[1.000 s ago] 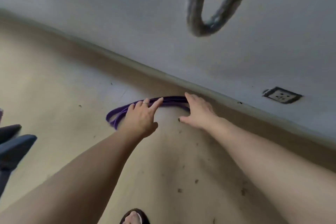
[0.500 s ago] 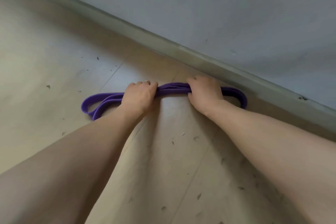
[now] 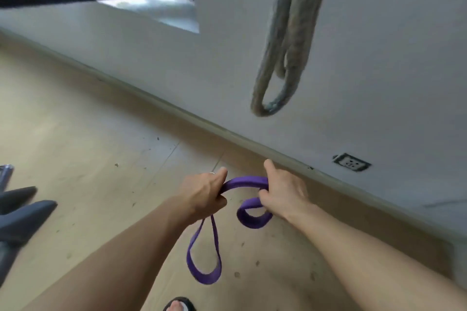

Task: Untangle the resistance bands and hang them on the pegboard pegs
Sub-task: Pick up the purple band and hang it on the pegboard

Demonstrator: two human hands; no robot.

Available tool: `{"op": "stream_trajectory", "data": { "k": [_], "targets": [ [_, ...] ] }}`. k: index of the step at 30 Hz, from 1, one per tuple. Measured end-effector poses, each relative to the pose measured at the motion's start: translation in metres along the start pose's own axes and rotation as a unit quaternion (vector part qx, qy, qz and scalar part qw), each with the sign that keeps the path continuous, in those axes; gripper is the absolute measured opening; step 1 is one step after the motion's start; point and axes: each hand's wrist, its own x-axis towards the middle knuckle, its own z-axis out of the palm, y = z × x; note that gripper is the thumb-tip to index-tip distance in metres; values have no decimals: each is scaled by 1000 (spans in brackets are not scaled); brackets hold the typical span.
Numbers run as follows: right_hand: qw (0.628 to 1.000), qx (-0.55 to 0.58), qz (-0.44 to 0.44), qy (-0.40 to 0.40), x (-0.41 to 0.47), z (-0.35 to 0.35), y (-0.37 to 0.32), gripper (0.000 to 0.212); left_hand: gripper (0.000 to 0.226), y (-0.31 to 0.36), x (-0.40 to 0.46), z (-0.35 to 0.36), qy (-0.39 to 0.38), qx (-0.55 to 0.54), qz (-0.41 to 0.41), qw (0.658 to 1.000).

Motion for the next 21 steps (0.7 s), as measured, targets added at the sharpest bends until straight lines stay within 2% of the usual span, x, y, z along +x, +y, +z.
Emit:
{"op": "stream_trajectory", "data": {
  "k": [4, 8, 12, 17, 21],
  "targets": [
    [999, 52, 5, -14, -103, -119, -14, 33, 26, 71, -81, -112, -18, -4, 71, 997],
    [999, 25, -31, 6, -202, -236, -22, 19, 33, 154, -153, -229, -12, 15, 146, 989],
    [996, 78, -17, 38, -289, -337, -24, 20, 36, 231, -211, -328, -20, 15, 207, 978],
    [979, 159, 7, 130, -371, -428, -7, 16, 40, 318, -256, -415, 4, 60, 260, 964],
    [945, 235, 36, 225, -417, -472, 14, 23, 43, 376, -271, -457, 27, 56, 272, 960]
  ]
}}
